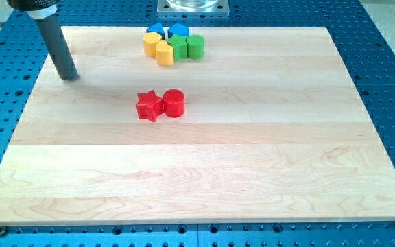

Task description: Move your arm towards red star

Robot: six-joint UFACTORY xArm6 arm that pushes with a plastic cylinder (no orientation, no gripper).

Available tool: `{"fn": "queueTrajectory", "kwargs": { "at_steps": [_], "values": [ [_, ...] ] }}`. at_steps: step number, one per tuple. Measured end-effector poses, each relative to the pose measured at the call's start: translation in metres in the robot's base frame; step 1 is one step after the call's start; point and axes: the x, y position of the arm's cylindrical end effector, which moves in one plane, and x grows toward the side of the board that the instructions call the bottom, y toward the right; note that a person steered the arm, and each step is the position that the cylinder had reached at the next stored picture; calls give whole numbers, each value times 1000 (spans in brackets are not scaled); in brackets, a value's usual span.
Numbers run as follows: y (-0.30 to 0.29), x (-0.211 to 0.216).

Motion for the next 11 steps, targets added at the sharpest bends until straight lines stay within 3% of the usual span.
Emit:
{"fn": "queueTrajectory", "kwargs": {
  "at_steps": [5,7,9,11],
  "values": [
    [0,9],
    [10,46],
    [103,53],
    [137,53]
  ]
}}
